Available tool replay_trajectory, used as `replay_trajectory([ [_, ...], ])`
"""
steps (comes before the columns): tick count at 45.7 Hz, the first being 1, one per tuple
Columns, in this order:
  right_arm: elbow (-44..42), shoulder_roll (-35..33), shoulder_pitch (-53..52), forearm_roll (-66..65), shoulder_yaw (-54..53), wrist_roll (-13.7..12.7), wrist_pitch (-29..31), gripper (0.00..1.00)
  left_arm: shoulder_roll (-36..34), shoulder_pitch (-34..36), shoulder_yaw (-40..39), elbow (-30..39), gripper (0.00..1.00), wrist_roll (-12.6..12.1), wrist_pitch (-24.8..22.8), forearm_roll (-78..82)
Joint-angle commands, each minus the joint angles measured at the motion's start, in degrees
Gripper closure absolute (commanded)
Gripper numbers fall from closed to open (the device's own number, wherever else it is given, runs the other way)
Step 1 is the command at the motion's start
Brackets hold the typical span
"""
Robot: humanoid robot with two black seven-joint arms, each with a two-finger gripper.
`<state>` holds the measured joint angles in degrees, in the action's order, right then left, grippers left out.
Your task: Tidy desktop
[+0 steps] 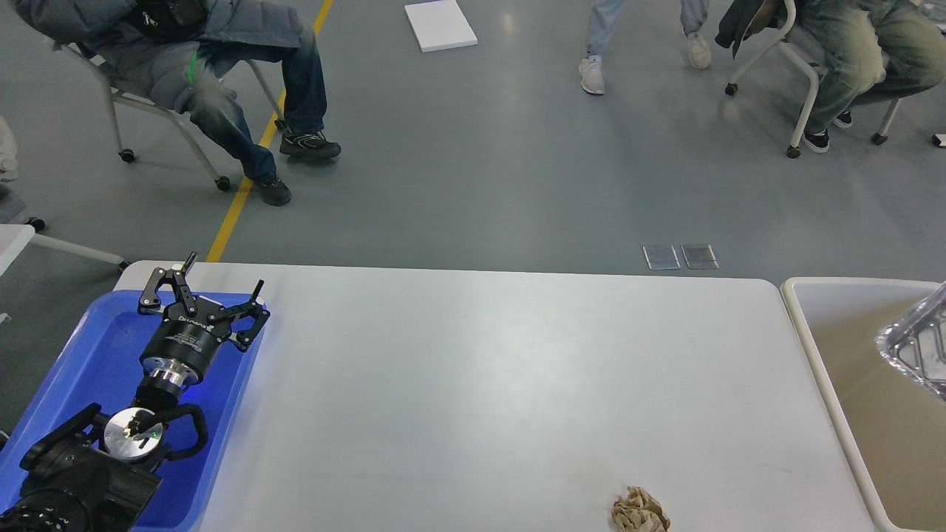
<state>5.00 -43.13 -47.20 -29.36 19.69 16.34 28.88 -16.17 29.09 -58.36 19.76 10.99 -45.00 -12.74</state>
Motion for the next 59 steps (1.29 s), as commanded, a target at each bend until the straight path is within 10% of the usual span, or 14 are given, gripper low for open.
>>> replay_trajectory([
  [1, -0.4, 3.4, 3.8, 0.5, -1.6, -0.8, -4.5, 1.0, 0.0, 0.0, 0.0, 0.0, 0.0, 0.0, 0.0, 0.0],
  [21, -0.5, 3.3, 5.9, 2.2, -2.8, -0.9, -5.7, 0.99, 0.0, 0.0, 0.0, 0.0, 0.0, 0.1, 0.0, 0.0],
  [34, -0.6, 2.6, 5.1, 2.3, -2.9, -0.7, -12.8, 0.01, 0.0, 0.0, 0.0, 0.0, 0.0, 0.1, 0.0, 0.0],
  [59, 14.1, -11.0, -8.3, 2.5, -1.8, -0.7, -12.9, 0.0, 0.0, 0.0, 0.0, 0.0, 0.0, 0.0, 0.0, 0.1],
])
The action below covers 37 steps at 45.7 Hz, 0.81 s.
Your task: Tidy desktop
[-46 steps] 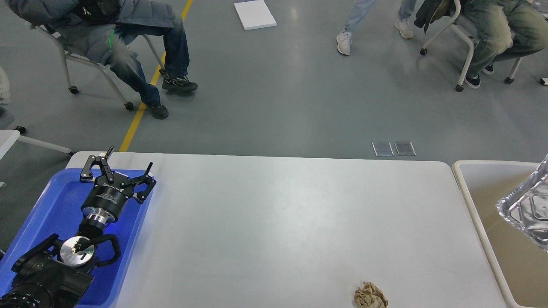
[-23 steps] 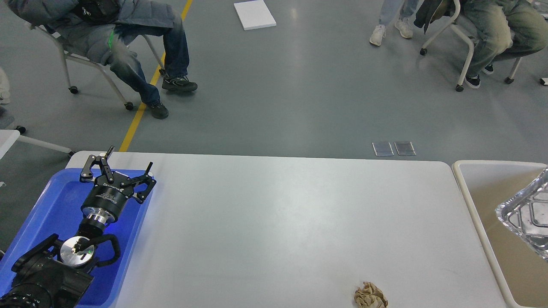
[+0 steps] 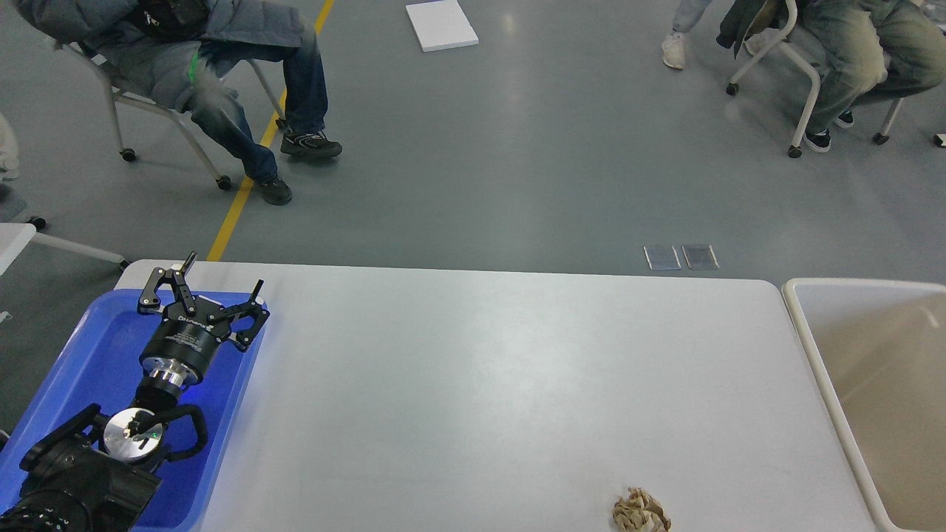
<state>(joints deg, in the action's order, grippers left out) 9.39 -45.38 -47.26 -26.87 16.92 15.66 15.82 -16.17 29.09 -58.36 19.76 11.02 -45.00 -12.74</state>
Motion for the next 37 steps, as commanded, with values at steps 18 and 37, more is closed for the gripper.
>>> replay_trajectory([
  [18, 22.8, -19.0, -30.9, -0.9, 11.3, 0.0, 7.4, 0.0, 0.0, 0.0, 0.1, 0.0, 0.0, 0.0, 0.0, 0.0],
  [37, 27.3, -8.9, -56.7, -0.9, 39.3, 0.0, 13.6, 0.0, 0.0, 0.0, 0.1, 0.0, 0.0, -0.1, 0.0, 0.1],
])
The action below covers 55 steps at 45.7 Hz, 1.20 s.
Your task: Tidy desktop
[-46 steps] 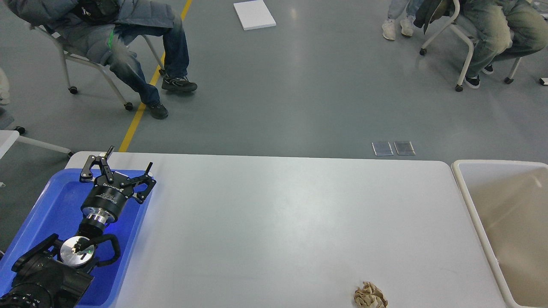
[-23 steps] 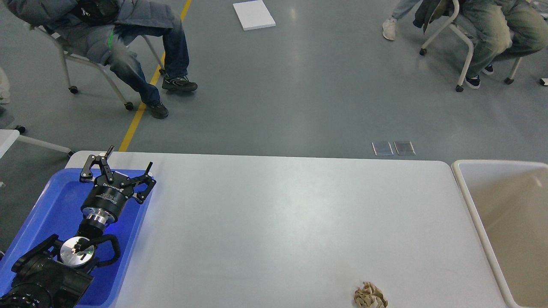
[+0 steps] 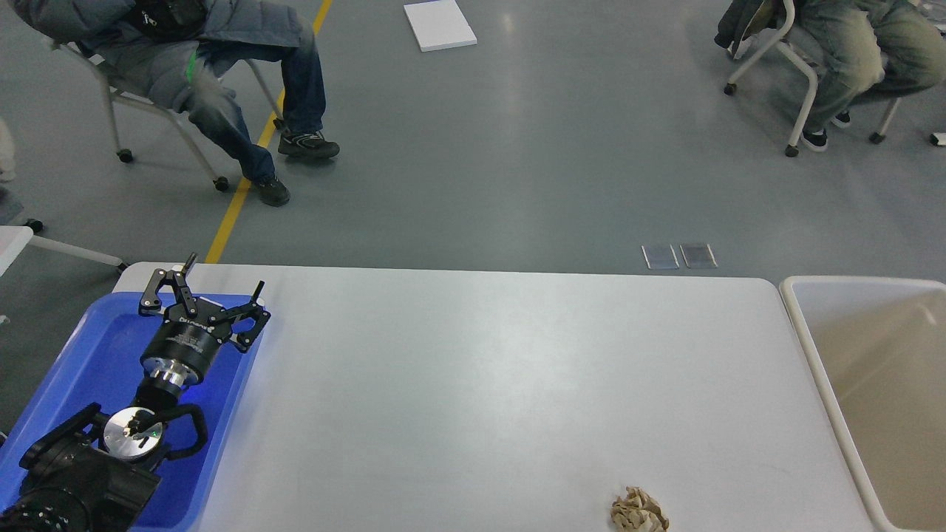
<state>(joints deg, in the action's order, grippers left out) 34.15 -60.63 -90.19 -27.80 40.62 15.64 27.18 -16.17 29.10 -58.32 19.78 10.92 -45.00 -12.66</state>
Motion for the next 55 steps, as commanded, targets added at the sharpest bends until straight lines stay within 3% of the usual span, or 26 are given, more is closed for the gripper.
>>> replay_trajectory([
  [1, 2.7, 7.5, -14.5, 0.0, 17.0, 0.0, 2.3, 0.0, 0.0, 0.0, 0.1, 0.0, 0.0, 0.0, 0.0, 0.0],
  [10, 5.6, 18.5, -19.9, 0.0, 27.8, 0.1, 3.2, 0.0, 0.0, 0.0, 0.1, 0.0, 0.0, 0.0, 0.0, 0.0],
  [22, 15.4, 25.3, -26.6, -0.1, 29.7, 0.1, 9.9, 0.0, 0.0, 0.0, 0.0, 0.0, 0.0, 0.0, 0.0, 0.0],
  [35, 27.3, 27.7, -29.0, -2.3, 29.2, 0.1, 10.2, 0.0, 0.0, 0.0, 0.0, 0.0, 0.0, 0.0, 0.0, 0.0],
  [55, 33.1, 26.8, -27.2, -1.4, 28.8, -0.1, 10.1, 0.0, 0.0, 0.0, 0.0, 0.0, 0.0, 0.0, 0.0, -0.1],
])
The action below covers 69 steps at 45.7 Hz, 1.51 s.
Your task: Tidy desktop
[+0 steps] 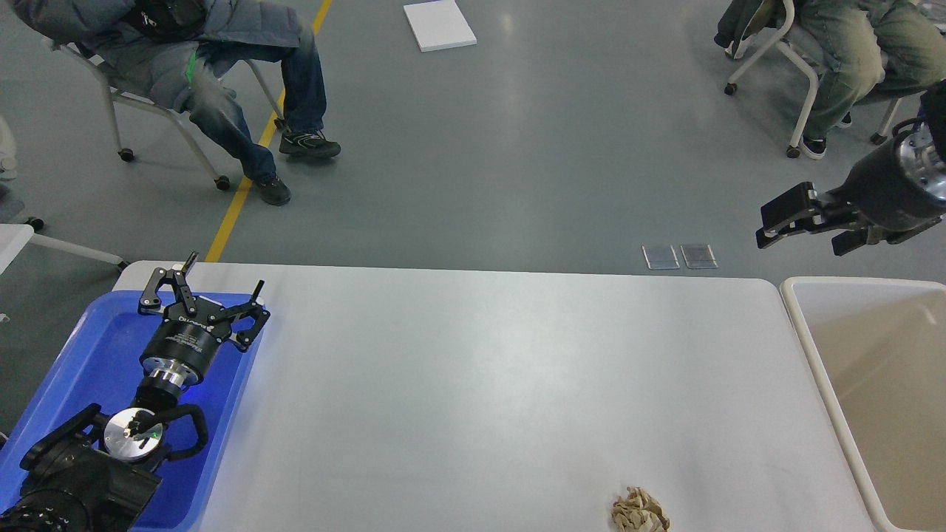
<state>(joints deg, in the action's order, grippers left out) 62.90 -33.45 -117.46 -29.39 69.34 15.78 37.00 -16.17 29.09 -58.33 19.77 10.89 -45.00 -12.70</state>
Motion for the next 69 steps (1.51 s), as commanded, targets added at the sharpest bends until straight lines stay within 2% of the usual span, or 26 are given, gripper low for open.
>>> replay_trajectory([
  [1, 4.9, -0.5, 0.0, 0.2, 0.2, -0.2, 0.3, 0.0, 0.0, 0.0, 0.1, 0.0, 0.0, 0.0, 0.0, 0.0],
  [6, 8.0, -1.6, -0.7, 0.6, 0.3, -0.2, 0.7, 0.0, 0.0, 0.0, 0.0, 0.0, 0.0, 0.0, 0.0, 0.0],
  [15, 10.8, -2.0, -1.8, 5.9, -0.3, -0.2, 5.0, 0.0, 0.0, 0.0, 0.0, 0.0, 0.0, 0.0, 0.0, 0.0],
  [28, 15.6, -4.2, -2.2, 6.1, -3.2, -0.2, 5.2, 0.0, 0.0, 0.0, 0.0, -0.1, 0.0, 0.0, 0.0, 0.0],
  [43, 14.6, -4.3, -2.2, 5.0, -2.5, -0.4, 4.5, 0.0, 0.0, 0.0, 0.0, 0.0, 0.0, 0.0, 0.0, 0.0],
  [56, 8.4, -4.1, -1.5, 1.4, -2.6, -0.4, 4.4, 0.0, 0.0, 0.0, 0.0, 0.0, 0.0, 0.1, 0.0, 0.0],
  [69, 8.2, -4.2, -0.9, 1.0, -2.5, -0.5, 4.2, 0.0, 0.0, 0.0, 0.0, 0.0, 0.0, 0.1, 0.0, 0.0],
])
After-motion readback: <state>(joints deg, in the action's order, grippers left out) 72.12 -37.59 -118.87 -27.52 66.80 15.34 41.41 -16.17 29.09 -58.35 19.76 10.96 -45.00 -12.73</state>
